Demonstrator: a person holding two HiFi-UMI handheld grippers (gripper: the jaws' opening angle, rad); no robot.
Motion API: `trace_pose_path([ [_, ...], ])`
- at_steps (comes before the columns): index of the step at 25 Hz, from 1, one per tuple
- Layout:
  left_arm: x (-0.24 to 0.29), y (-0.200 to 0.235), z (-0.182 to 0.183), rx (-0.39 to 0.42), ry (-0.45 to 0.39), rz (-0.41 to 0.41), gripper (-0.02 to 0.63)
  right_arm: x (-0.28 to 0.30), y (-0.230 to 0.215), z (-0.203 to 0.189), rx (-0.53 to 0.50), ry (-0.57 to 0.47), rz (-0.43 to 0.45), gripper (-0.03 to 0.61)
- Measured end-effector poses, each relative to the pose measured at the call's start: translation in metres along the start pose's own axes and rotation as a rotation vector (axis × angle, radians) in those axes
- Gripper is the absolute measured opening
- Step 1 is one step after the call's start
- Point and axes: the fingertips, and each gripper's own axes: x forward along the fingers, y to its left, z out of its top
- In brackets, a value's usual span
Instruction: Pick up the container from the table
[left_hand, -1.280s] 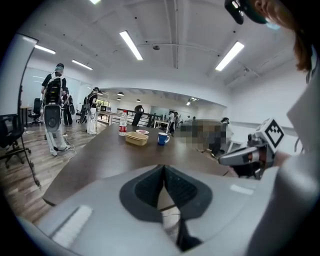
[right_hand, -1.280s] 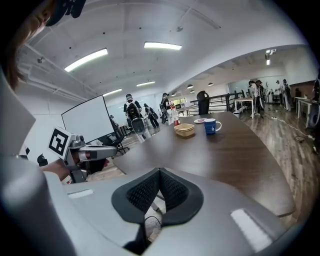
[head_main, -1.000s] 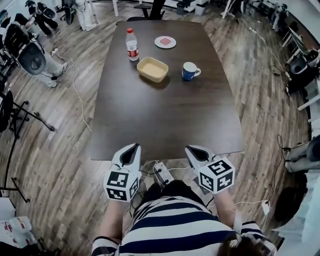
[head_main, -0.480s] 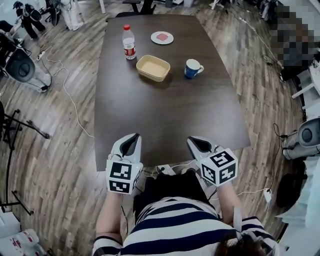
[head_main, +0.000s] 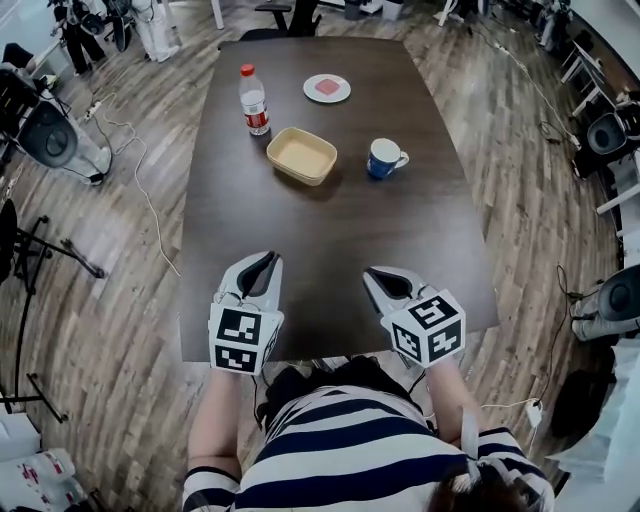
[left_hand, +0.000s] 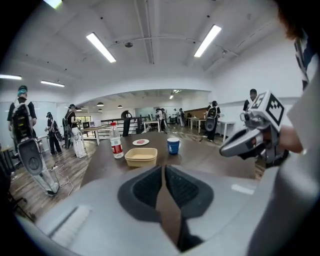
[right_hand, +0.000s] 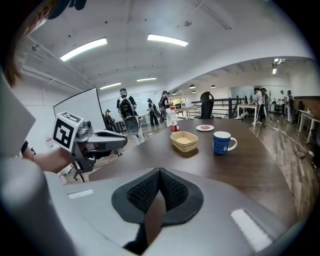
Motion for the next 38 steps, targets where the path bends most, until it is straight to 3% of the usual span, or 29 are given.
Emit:
trace_pose_path([
  [16,0.132,0.005,0.053,0.057,0.060,0.041,0.000,0.035,-0.100,0.008,0.003,0.073,0.104,-0.004],
  [29,0.232,0.022,0.041,0.101,0.184,0.033,0.000,0.071,-0.140,-0.008,0.043,0.137,0.155,-0.005],
  [38,0.277,0.024,0.017,0.196,0.318,0.053,0.000,0.087,-0.150,-0.022,0.063,0.180,0.201,-0.005],
])
